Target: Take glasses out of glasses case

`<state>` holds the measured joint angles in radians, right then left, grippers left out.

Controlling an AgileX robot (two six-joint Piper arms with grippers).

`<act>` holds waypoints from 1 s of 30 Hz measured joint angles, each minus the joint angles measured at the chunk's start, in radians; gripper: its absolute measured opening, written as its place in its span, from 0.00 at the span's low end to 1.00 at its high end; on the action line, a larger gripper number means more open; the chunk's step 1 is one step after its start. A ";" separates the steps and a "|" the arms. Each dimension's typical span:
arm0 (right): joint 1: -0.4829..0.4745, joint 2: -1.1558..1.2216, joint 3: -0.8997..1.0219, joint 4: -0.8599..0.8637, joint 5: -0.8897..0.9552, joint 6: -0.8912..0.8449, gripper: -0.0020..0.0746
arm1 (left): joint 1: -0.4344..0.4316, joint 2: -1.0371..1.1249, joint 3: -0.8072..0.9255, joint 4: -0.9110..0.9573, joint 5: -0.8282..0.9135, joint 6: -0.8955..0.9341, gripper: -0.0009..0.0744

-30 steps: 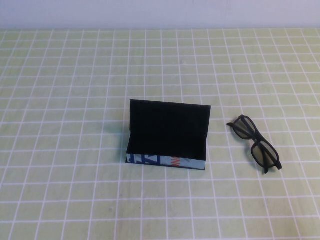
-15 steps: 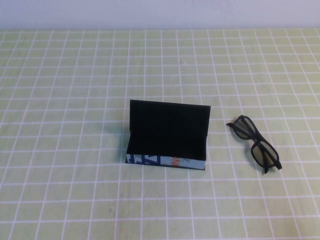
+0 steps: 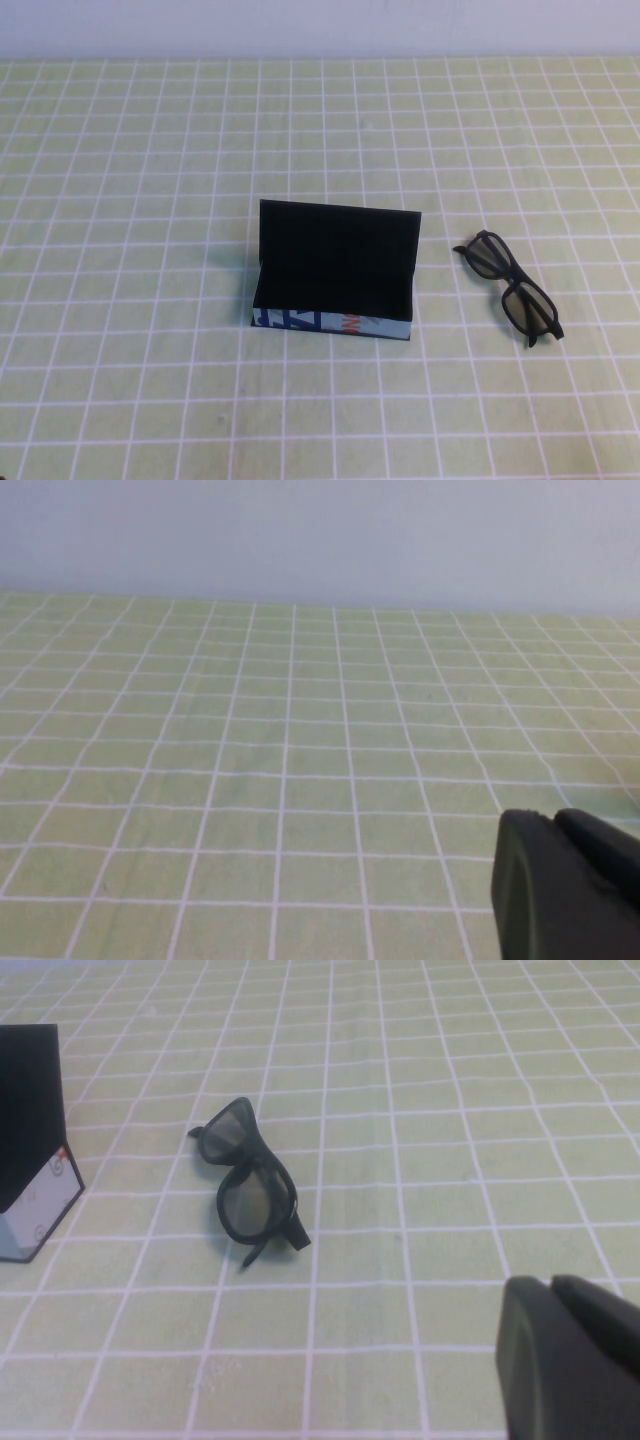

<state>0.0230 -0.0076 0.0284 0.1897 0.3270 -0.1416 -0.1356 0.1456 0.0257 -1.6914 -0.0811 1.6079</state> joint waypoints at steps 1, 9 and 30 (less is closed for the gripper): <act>0.000 0.000 0.000 -0.001 0.000 0.000 0.00 | 0.000 0.000 0.000 0.000 -0.002 0.000 0.01; 0.000 0.000 0.000 -0.001 0.000 0.000 0.00 | 0.000 0.000 0.000 0.142 -0.031 -0.104 0.01; 0.000 0.000 0.000 -0.002 0.002 0.002 0.00 | 0.068 -0.154 -0.002 1.638 0.433 -1.516 0.01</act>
<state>0.0230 -0.0076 0.0284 0.1873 0.3288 -0.1401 -0.0674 -0.0081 0.0238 -0.0534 0.3522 0.0922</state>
